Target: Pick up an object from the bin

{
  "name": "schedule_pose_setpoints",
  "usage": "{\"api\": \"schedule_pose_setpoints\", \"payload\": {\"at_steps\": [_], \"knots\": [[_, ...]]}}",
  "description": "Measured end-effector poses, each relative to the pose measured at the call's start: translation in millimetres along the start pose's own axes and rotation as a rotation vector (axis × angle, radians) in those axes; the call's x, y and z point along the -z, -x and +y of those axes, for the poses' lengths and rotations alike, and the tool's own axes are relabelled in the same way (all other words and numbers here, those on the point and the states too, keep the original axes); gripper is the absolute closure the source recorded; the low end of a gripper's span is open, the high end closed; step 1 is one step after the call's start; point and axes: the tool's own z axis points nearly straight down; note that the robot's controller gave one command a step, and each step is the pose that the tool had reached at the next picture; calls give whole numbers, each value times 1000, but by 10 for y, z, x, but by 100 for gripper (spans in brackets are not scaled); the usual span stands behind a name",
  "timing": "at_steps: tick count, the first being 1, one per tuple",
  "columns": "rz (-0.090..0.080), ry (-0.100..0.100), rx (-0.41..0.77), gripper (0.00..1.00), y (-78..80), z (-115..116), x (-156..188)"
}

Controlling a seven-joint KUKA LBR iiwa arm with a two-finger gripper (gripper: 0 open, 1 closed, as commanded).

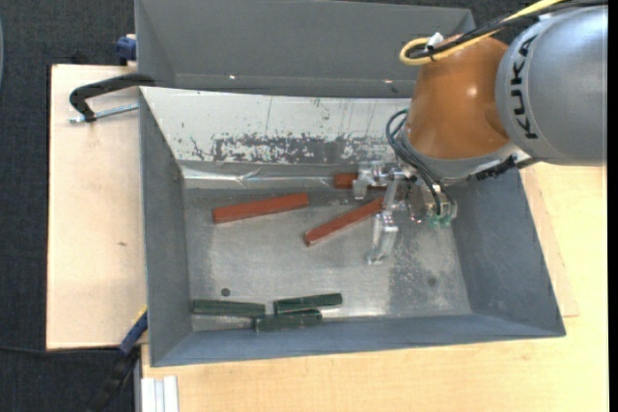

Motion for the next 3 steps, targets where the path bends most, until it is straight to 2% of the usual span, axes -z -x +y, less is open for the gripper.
{"api": "schedule_pose_setpoints", "payload": {"at_steps": [1, 2, 3], "knots": [[-19, -3, 166, 0, 197, 318, -224], [-8, -3, 385, 100, 235, -63, -579], [-8, -2, 386, 100, 235, -57, -580]]}}
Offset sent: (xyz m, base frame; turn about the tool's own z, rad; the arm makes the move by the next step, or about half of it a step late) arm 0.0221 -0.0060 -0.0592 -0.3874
